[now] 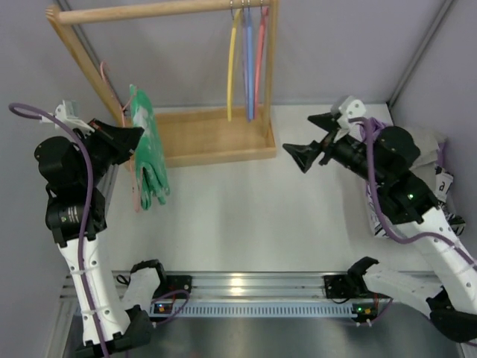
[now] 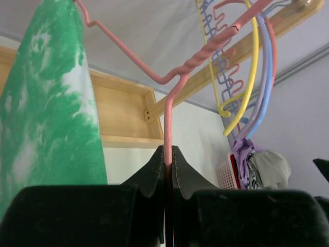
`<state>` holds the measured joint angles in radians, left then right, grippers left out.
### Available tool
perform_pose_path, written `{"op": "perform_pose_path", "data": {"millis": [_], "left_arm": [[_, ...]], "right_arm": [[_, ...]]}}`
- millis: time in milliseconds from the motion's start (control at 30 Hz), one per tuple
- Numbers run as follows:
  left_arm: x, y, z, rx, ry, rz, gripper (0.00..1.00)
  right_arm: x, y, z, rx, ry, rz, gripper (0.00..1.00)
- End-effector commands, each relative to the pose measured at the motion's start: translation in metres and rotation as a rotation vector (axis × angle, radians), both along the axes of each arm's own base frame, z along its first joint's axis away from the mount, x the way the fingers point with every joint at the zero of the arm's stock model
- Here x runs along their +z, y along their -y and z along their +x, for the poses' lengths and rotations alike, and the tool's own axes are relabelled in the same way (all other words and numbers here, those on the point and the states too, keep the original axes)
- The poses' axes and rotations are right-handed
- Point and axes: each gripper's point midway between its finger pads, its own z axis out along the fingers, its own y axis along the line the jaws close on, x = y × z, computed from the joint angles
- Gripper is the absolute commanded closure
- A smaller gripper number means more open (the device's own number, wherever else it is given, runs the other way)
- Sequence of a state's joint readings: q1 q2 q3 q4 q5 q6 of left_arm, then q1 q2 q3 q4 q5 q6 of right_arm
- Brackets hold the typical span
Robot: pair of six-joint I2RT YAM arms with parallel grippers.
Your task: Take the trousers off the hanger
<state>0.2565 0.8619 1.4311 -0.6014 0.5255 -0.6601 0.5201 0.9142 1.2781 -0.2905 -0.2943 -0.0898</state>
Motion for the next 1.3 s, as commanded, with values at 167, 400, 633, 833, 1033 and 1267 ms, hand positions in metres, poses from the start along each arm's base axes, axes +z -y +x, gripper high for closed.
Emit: {"op": "perform_pose_path", "data": {"millis": [167,400,633,833,1033,1267], "left_arm": [[0.043,-0.027,-0.012,0.210,0.064,-0.063,1.00],[0.041,-0.012,-0.014,0.144,0.021,-0.195,1.00],[0.044,-0.005,-0.017,0.114,0.001,-0.280,1.00],[0.051,-0.005,-0.019,0.119,0.013,-0.295,1.00],[0.057,-0.002,-0.018,0.101,0.015,-0.312,1.00],[0.063,-0.002,-0.020,0.101,0.030,-0.304,1.00]], "right_arm": [[0.005,-0.111,-0.010,0.083,0.175,-0.041,0.01],[0.004,-0.198,-0.052,0.207,0.283,0.089,0.01],[-0.011,-0.254,-0.072,0.218,0.307,0.127,0.01],[-0.023,-0.282,-0.072,0.188,0.233,0.142,0.01],[-0.033,-0.307,-0.068,0.185,0.225,0.122,0.10],[-0.040,-0.329,-0.067,0.207,0.233,0.125,0.20]]}}
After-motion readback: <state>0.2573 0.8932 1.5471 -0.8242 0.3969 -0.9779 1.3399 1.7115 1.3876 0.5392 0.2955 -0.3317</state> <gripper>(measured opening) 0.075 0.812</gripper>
